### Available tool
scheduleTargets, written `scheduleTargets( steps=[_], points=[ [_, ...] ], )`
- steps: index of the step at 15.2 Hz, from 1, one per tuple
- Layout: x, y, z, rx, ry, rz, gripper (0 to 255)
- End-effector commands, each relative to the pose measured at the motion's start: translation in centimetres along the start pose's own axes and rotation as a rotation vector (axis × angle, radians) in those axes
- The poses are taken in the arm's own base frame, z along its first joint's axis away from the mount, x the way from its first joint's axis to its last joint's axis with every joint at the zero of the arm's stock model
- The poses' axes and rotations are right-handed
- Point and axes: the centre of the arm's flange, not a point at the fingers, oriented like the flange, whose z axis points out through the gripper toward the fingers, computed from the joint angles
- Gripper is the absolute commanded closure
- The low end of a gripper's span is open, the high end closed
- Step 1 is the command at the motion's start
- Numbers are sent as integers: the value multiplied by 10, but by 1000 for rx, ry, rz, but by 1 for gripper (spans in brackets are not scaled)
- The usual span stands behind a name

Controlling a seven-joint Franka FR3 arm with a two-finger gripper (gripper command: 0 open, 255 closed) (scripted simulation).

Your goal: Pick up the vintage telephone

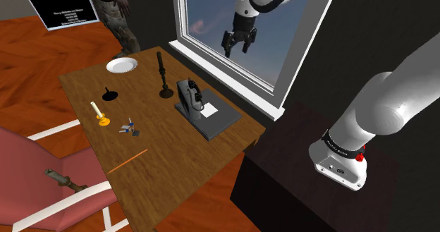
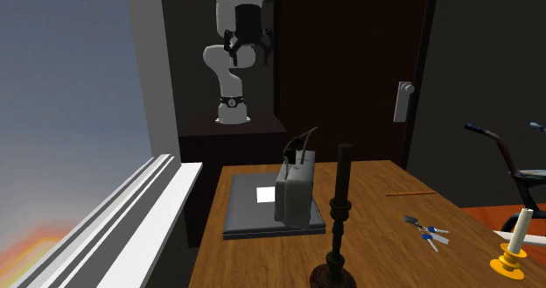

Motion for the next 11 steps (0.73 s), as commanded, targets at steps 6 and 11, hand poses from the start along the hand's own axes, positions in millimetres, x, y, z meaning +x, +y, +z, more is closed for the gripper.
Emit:
scheduleTargets(
  steps=[6,11],
  points=[
    [46,-41,72,13,-30,31,0],
    [79,-68,124,22,-51,53,0]
  ],
)
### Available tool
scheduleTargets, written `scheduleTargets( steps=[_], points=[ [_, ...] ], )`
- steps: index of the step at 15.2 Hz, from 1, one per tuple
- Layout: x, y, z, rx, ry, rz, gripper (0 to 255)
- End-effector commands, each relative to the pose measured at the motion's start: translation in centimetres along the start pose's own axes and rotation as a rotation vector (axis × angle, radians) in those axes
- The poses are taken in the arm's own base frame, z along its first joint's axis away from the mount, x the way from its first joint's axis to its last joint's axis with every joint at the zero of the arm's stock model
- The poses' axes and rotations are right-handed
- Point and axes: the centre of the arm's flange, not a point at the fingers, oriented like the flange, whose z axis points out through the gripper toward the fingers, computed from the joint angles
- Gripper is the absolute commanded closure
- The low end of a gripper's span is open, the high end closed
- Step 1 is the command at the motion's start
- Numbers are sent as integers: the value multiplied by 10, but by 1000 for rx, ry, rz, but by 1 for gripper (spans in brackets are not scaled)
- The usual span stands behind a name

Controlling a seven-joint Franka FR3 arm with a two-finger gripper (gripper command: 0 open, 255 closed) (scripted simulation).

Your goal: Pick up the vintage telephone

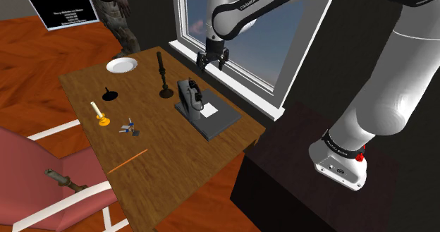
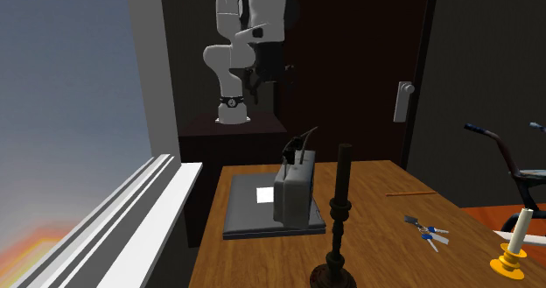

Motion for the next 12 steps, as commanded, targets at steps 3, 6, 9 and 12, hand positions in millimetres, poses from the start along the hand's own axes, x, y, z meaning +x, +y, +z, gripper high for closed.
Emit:
scheduleTargets(
  steps=[3,6,9,12],
  points=[
    [29,-23,42,8,-17,18,0],
    [49,-39,73,13,-30,31,0],
    [68,-55,103,18,-42,44,0],
    [67,-54,119,18,-42,44,0]
  ],
)
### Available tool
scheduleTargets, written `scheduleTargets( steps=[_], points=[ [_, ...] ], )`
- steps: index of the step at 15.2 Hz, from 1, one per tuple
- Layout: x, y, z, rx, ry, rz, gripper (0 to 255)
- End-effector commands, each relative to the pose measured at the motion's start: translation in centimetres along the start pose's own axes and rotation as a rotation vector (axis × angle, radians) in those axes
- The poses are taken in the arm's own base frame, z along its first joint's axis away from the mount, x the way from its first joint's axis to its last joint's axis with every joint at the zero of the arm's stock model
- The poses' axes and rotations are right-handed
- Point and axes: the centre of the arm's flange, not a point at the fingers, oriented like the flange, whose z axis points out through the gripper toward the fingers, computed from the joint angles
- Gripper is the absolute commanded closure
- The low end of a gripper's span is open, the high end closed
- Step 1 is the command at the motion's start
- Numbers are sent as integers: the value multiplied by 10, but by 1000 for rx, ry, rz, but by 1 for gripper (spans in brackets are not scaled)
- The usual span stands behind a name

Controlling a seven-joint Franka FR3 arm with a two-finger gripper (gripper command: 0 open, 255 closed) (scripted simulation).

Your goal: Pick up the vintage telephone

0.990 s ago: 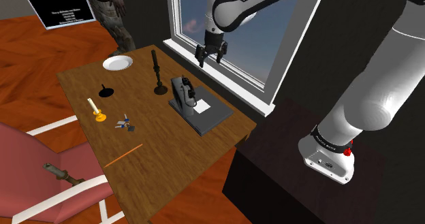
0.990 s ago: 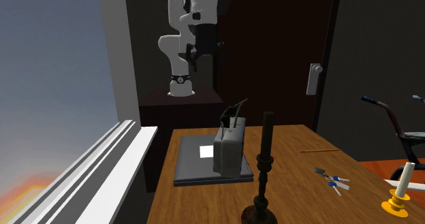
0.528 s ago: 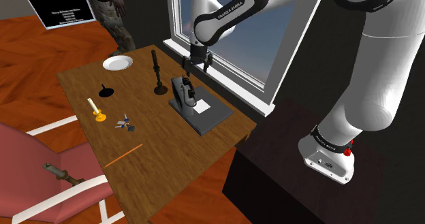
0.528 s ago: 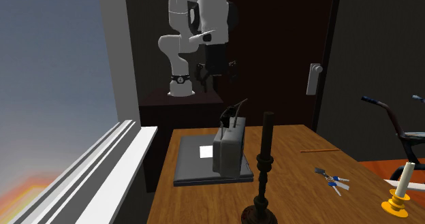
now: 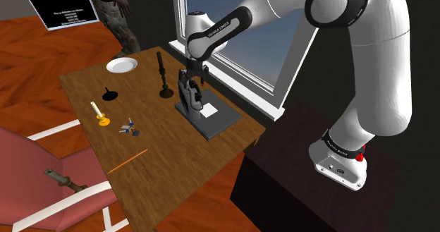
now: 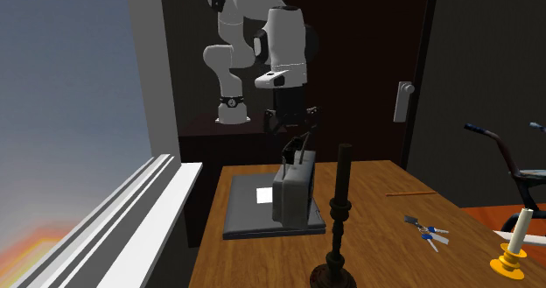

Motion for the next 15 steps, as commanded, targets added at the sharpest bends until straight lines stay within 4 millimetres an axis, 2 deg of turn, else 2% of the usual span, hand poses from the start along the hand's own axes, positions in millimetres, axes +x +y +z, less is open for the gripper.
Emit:
scheduleTargets(
  steps=[1,4,7,8,15],
  points=[
    [1,1,12,0,0,1,0],
    [1,2,27,0,0,1,0],
    [1,2,30,0,0,1,0],
    [1,2,30,0,0,1,255],
    [1,1,30,0,0,1,255]
  ],
)
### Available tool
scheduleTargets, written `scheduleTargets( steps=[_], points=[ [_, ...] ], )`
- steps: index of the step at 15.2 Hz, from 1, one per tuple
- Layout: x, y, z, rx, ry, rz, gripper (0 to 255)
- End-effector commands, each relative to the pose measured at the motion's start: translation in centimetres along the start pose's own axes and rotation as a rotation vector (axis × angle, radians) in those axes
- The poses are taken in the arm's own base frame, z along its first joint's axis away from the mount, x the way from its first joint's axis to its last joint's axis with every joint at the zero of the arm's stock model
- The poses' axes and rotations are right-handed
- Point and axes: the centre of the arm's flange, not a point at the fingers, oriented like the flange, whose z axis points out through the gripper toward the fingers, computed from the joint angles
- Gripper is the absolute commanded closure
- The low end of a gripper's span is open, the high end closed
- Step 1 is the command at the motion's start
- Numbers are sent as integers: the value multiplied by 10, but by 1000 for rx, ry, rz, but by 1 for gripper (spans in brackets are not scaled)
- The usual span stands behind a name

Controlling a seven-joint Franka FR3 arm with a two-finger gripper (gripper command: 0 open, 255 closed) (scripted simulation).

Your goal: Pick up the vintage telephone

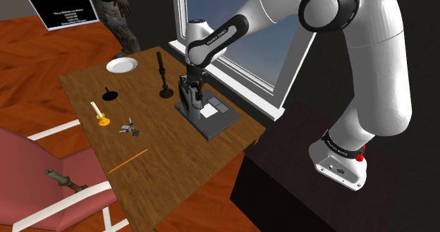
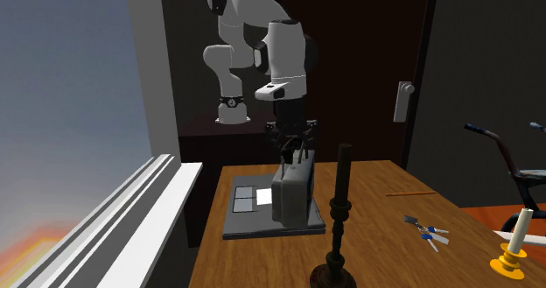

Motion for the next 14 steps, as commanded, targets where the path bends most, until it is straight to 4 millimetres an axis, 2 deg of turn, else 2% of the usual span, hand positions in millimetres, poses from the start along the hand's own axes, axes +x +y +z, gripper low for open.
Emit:
scheduleTargets(
  steps=[1,2,14],
  points=[
    [-1,-1,2,0,-2,-1,255],
    [0,0,2,0,-2,-1,255],
    [-2,-5,-61,0,-2,-1,255]
  ],
)
